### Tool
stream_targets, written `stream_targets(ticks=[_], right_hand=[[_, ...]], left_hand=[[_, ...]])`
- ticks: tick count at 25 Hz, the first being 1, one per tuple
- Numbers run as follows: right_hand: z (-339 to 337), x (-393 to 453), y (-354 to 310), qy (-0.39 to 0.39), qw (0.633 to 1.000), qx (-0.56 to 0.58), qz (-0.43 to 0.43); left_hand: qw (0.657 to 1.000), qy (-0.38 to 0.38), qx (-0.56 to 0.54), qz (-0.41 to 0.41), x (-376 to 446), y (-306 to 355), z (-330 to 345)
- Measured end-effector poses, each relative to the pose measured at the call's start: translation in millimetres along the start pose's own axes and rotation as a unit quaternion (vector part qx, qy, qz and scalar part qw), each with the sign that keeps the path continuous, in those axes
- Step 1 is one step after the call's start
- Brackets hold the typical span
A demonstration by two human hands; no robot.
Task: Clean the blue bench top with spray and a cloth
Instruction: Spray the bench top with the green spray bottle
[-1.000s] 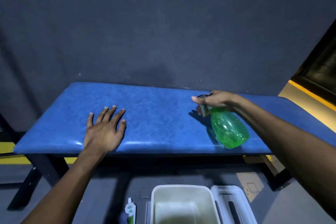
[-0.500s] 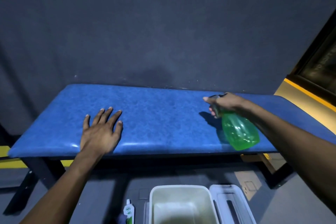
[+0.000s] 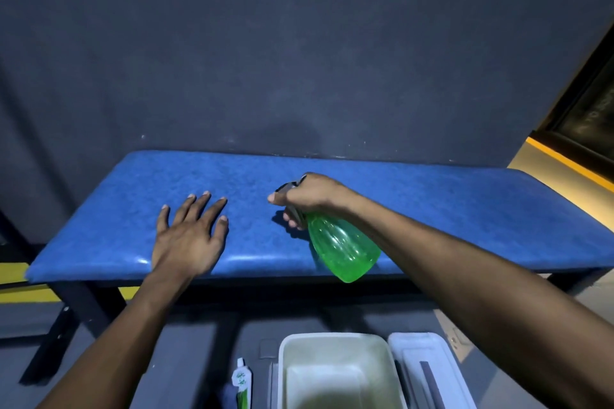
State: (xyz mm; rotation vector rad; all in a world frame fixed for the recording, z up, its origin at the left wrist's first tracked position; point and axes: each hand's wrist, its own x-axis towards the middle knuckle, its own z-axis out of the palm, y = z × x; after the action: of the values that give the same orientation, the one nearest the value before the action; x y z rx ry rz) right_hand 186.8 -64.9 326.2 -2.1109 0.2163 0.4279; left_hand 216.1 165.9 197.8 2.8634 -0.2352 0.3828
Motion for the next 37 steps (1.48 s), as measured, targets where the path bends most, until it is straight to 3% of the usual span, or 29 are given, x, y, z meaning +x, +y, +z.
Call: stream_targets(ticks=[2, 4, 6, 9, 15, 21, 25, 29, 32, 37], right_hand=[[-14, -4, 6, 0.014, 0.999, 0.024, -0.021], [-40, -8, 17, 0.081, 0.996, 0.032, -0.014], [-77, -14, 35, 0.156, 0.986, -0.065, 0.002], [-132, -26, 70, 0.187, 0.975, -0.111, 0.039], [-182, -51, 122, 0.27, 0.961, -0.004, 0.066], [-171, -50, 106, 0.14, 0.987, 0.007, 0.08], [-144, -43, 89, 0.139, 0.985, -0.027, 0.1], [-104, -35, 47, 0.087, 0.995, -0.029, 0.029], [-50, -24, 24, 0.047, 0.998, 0.031, 0.03], [-2, -17, -5, 0.02, 1.0, 0.005, -0.004]], left_hand=[[1.0, 0.001, -0.001, 0.002, 0, 0, 0], [1.0, 0.0, -0.002, 0.004, 0, -1, 1], [1.0, -0.002, -0.004, 0.004, 0, -1, 1], [1.0, -0.002, -0.005, 0.005, 0, 0, 1], [1.0, -0.006, -0.005, 0.005, -2, 1, -2], [1.0, -0.006, -0.001, 0.004, -2, 1, -1], [1.0, -0.009, -0.001, 0.003, -3, 2, -1], [1.0, -0.009, -0.002, 0.003, -3, 1, -2], [1.0, -0.012, 0.0, 0.005, -2, 1, -1], [1.0, -0.009, 0.0, 0.001, -2, 1, -2]])
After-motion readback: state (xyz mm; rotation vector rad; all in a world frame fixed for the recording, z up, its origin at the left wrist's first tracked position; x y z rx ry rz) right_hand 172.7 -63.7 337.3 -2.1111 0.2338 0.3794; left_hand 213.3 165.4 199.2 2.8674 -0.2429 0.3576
